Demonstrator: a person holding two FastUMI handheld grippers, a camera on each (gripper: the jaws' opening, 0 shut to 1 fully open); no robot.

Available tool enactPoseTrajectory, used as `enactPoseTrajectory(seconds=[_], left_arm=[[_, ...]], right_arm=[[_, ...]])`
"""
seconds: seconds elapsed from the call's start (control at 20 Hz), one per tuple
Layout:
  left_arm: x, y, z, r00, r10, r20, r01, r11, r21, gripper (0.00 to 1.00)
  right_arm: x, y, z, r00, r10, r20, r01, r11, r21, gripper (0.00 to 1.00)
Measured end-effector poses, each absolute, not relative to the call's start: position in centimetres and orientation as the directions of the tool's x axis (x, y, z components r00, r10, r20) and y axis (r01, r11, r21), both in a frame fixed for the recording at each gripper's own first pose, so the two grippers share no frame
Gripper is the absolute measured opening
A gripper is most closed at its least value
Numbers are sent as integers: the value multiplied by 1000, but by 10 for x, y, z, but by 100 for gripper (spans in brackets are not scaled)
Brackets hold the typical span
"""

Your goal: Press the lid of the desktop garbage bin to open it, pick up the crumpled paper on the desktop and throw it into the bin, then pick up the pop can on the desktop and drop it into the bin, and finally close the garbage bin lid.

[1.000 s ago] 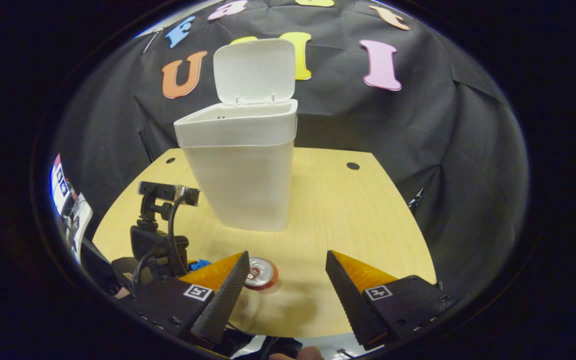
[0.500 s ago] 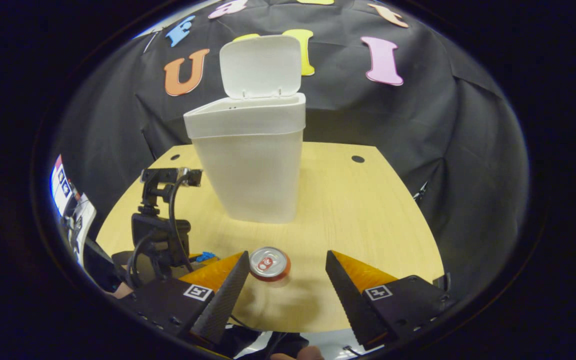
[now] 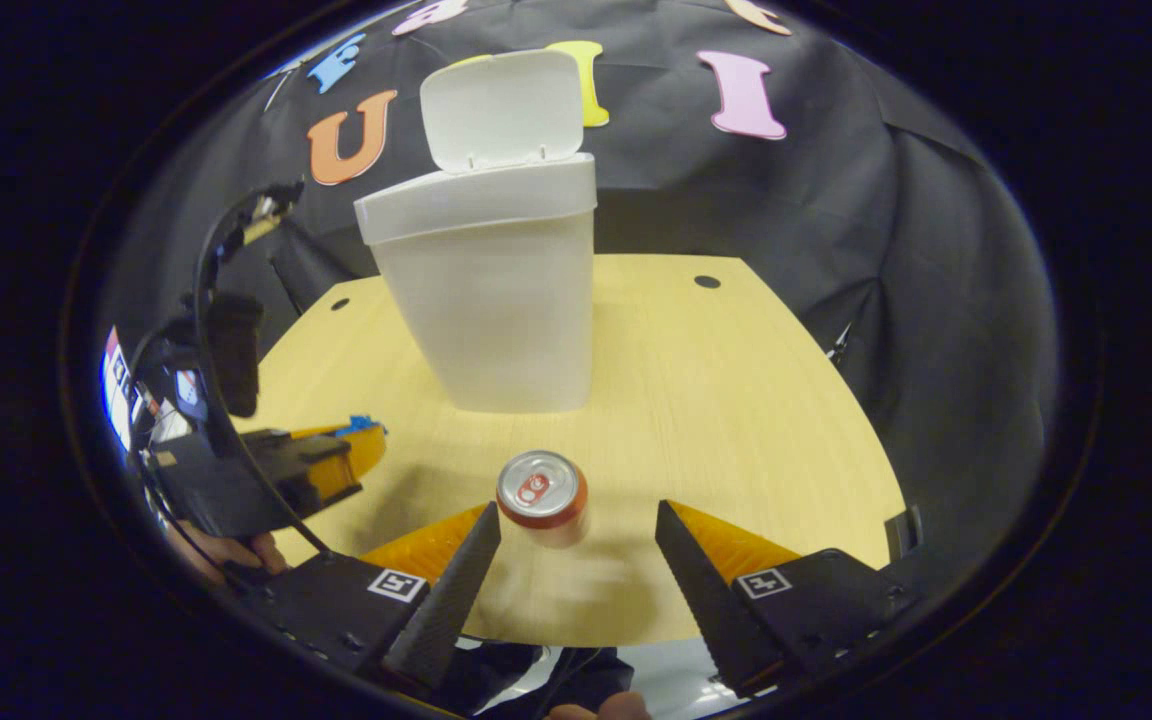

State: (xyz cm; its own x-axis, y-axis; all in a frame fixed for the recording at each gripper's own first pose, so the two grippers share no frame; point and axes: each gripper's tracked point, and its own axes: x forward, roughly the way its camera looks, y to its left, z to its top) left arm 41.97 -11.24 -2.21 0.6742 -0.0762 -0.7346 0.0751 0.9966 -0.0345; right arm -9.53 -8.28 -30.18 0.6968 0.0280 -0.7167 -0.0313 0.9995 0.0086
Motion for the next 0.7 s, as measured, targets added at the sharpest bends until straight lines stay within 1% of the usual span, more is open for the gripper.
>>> enactPoseTrajectory(seconds=[0.05, 0.1, 0.15, 0.2, 0.25, 0.7], left_arm=[[429, -116, -26, 689, -80, -720, 85, 996, -29, 39], [434, -115, -13, 703, -83, -707, 91, 996, -26, 39], [452, -110, -4, 715, -85, -694, 94, 995, -25, 39], [462, -96, 30, 725, -89, -683, 98, 995, -27, 39], [465, -94, 47, 730, -93, -677, 99, 995, -30, 39], [475, -67, 91, 777, -57, -627, 64, 998, -11, 38]], right_arm=[[-95, -83, -309, 689, 27, -724, -28, 1000, 11, 97], [-101, -80, -317, 679, 25, -734, -24, 1000, 12, 94], [-103, -77, -325, 672, 25, -740, -25, 1000, 11, 96], [-105, -76, -334, 663, 22, -748, -28, 1000, 5, 96], [-104, -74, -341, 658, 23, -753, -35, 999, 0, 96], [-86, -61, -389, 632, 12, -775, -34, 999, -12, 96]])
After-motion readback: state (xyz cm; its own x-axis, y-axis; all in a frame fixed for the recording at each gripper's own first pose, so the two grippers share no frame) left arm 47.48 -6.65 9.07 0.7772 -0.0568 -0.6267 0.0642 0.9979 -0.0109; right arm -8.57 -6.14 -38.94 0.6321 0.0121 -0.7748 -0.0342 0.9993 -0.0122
